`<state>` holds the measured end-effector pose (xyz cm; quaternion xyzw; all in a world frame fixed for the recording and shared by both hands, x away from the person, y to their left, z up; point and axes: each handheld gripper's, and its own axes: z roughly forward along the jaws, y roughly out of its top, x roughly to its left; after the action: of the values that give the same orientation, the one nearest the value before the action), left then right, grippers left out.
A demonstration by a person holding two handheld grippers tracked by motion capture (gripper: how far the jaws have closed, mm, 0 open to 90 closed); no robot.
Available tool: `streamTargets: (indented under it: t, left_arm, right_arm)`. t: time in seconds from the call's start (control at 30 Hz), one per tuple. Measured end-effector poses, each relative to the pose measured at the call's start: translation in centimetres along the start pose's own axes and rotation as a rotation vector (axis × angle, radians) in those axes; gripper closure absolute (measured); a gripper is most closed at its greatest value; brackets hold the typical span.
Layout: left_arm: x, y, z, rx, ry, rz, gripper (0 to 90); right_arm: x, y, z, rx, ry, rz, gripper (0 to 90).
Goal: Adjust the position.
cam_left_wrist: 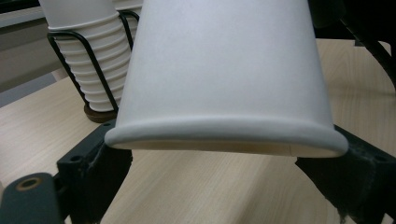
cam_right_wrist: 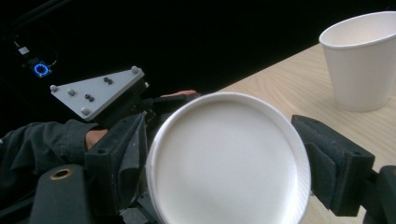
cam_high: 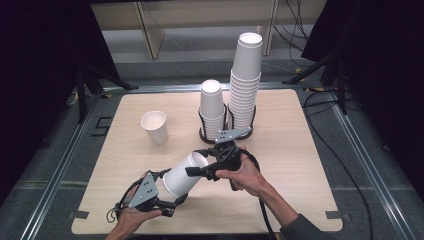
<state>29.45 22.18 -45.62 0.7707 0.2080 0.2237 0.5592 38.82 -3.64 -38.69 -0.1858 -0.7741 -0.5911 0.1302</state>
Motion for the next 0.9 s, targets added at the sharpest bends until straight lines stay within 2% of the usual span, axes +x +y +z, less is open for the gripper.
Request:
streamTargets:
  t: [0.03, 0.13, 0.17, 0.23, 0.27, 0.33, 0.37, 0.47, 0.5, 0.53, 0.57, 0.6, 0.67, 0.7, 0.87, 0.9]
  left_arm:
    - [0.0, 0.07, -0.11, 0.016, 0.002, 0.006, 10.2]
    - [0.02, 0.09, -0.13, 0.027, 0.0, 0.014, 10.3]
    - [0.02, 0.07, -0.13, 0.029, 0.001, 0.013, 10.4]
    - [0.02, 0.04, -0.1, 0.037, 0.0, 0.018, 10.4]
    - [0.03, 0.04, -0.12, 0.042, -0.002, 0.017, 10.5]
    - [0.06, -0.02, 0.04, 0.035, -0.008, 0.018, 10.5]
    - [0.11, 0.05, -0.12, 0.065, -0.006, 0.031, 10.6]
    - [0.11, -0.11, 0.05, 0.064, -0.014, 0.031, 10.6]
    - [0.03, -0.15, 0.16, 0.054, -0.019, 0.019, 10.7]
    - [0.02, -0.12, 0.11, 0.064, -0.018, 0.023, 10.7]
    - [0.03, -0.08, 0.04, 0.078, -0.018, 0.028, 10.8]
    - [0.04, -0.08, 0.05, 0.078, -0.02, 0.033, 10.8]
    - [0.06, -0.16, 0.15, 0.06, -0.029, 0.033, 10.8]
    - [0.05, -0.15, 0.13, 0.063, -0.029, 0.034, 10.9]
    - [0.12, -0.15, 0.11, 0.076, -0.044, 0.048, 11.0]
    - [0.12, -0.12, 0.02, 0.091, -0.041, 0.051, 11.0]
  right_arm:
    - [0.09, 0.06, -0.14, 0.01, -0.019, -0.002, 21.3]
    - [0.02, 0.05, -0.05, -0.001, -0.008, -0.017, 20.3]
    - [-0.09, 0.1, -0.04, -0.001, -0.009, -0.038, 19.8]
    - [0.07, 0.21, -0.21, 0.02, -0.021, -0.036, 19.1]
    - [0.02, 0.24, -0.19, 0.023, -0.02, -0.051, 18.3]
    - [0.1, 0.3, -0.28, 0.029, -0.016, -0.037, 18.0]
    - [0.06, 0.32, -0.25, 0.022, -0.013, -0.049, 17.8]
    - [0.38, 0.45, -0.46, 0.067, -0.042, -0.064, 16.9]
    - [0.38, 0.46, -0.39, 0.073, -0.044, -0.087, 16.5]
    - [0.52, 0.49, -0.38, 0.086, -0.037, -0.085, 16.4]
    - [0.41, 0.53, -0.34, 0.087, -0.053, -0.127, 16.3]
    - [0.4, 0.57, -0.35, 0.099, -0.063, -0.145, 16.1]
    - [0.51, 0.55, -0.3, 0.115, -0.067, -0.144, 16.0]
    - [0.45, 0.56, -0.3, 0.12, -0.074, -0.162, 15.9]
    - [0.44, 0.71, -0.43, 0.152, -0.085, -0.191, 15.9]
    - [0.48, 0.78, -0.48, 0.155, -0.091, -0.199, 15.9]
